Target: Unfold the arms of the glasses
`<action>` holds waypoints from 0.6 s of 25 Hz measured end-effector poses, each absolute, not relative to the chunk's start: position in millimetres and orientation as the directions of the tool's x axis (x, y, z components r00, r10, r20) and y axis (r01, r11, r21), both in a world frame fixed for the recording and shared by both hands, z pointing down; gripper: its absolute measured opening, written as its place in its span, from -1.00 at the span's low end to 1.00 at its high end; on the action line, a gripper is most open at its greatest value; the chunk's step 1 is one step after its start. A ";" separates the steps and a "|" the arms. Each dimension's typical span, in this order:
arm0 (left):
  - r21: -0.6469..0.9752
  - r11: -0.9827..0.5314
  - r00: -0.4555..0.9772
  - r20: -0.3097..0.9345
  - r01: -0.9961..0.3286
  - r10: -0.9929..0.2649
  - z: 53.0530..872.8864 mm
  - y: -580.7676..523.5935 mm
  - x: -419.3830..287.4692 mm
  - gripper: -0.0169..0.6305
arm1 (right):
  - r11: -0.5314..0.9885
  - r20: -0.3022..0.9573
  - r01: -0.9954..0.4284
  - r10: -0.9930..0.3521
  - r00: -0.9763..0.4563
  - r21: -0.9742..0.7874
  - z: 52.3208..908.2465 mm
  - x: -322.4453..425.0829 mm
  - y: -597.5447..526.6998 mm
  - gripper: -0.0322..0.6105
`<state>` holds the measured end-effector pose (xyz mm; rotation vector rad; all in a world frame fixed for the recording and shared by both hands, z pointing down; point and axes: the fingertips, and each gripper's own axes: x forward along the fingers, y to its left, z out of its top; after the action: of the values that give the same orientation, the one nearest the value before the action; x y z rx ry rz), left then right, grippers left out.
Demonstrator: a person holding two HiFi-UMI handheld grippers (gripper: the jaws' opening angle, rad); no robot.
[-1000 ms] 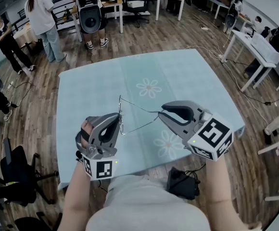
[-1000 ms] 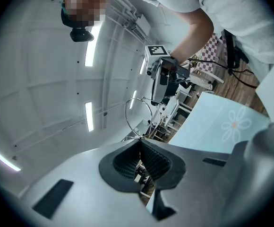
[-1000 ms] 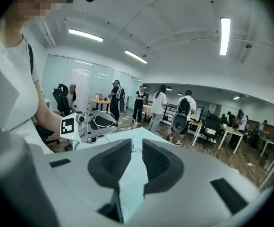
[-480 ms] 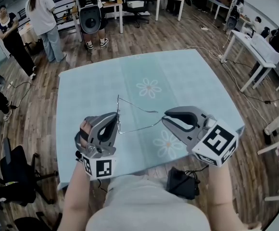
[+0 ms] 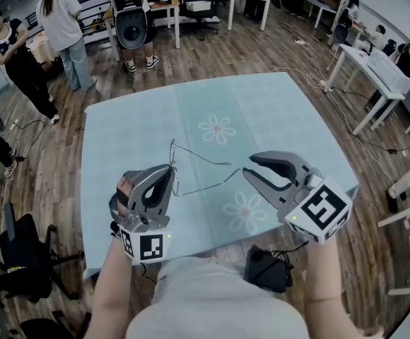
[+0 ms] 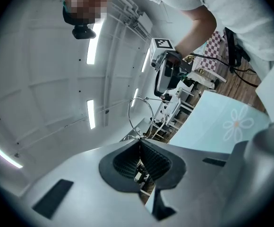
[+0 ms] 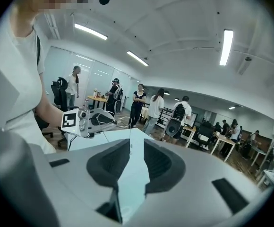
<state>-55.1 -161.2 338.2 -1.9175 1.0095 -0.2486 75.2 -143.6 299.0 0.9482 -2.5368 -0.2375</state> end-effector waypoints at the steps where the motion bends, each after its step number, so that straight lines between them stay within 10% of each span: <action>1: -0.803 -0.237 0.643 -0.222 -0.547 -0.733 337.7 -160.9 -54.1 -0.92 | 0.748 0.330 -0.593 -0.664 -0.671 0.300 301.8 80.8 -147.8 -0.59; 15: -0.776 -0.273 0.666 -0.241 -0.569 -0.706 328.8 -156.9 -41.0 -0.92 | 0.799 0.116 -0.555 -0.589 -0.800 0.230 327.8 69.1 -162.7 -0.56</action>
<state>-41.0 -156.9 328.8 -1.9634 0.9925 -0.1875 69.1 -162.7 327.8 0.9003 -2.8056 -0.2753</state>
